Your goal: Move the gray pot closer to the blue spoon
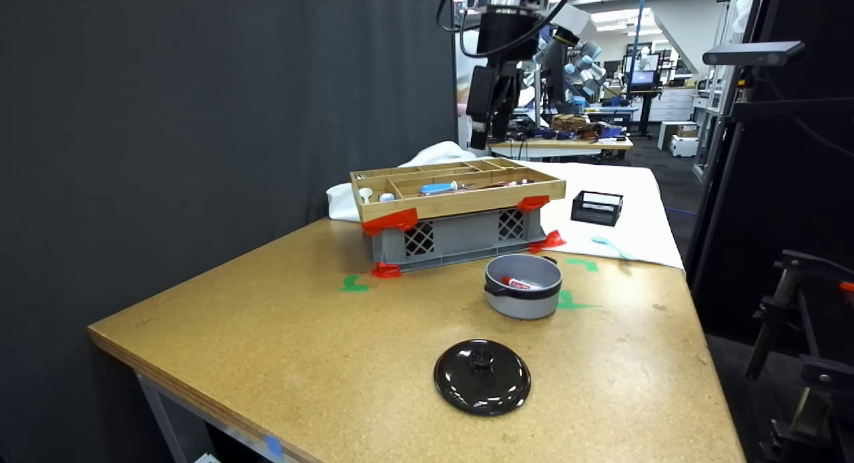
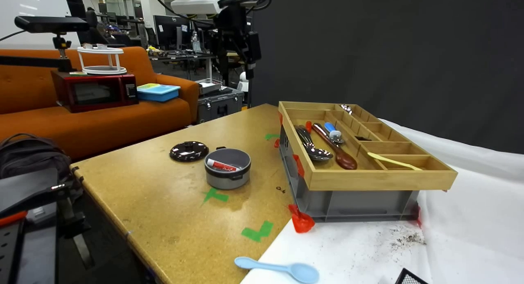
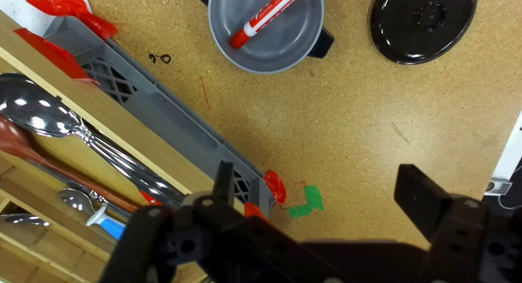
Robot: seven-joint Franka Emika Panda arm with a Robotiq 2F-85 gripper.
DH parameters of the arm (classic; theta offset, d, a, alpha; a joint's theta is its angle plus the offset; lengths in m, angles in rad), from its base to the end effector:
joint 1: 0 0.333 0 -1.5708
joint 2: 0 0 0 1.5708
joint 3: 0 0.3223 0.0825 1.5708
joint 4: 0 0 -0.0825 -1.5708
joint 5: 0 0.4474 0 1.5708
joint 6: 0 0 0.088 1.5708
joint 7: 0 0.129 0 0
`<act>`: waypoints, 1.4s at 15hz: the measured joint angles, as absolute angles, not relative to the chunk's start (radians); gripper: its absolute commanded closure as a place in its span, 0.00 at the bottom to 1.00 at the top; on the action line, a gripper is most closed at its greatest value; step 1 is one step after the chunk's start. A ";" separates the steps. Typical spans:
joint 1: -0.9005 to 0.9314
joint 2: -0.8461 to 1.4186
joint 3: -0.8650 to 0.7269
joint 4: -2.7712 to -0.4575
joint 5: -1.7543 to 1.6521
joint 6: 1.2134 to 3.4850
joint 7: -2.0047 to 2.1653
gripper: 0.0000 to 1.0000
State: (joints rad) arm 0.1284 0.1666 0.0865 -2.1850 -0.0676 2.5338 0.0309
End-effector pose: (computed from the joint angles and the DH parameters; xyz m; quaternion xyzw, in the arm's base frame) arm 0.6064 0.1324 0.2703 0.9889 0.1160 0.0925 0.0034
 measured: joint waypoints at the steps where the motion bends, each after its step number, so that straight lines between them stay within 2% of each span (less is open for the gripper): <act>1: 0.128 0.180 0.090 -2.182 -0.062 2.530 0.015 0.00; 9: 0.121 0.539 0.120 -1.941 -0.005 2.499 -0.190 0.00; 15: 0.126 0.658 0.120 -1.803 -0.036 2.427 -0.203 0.00; 16: 0.128 0.673 0.120 -1.795 -0.041 2.420 -0.203 0.25; 18: 0.129 0.701 0.120 -1.788 -0.049 2.416 -0.203 0.33; 21: 0.129 0.733 0.120 -1.785 -0.054 2.416 -0.203 0.57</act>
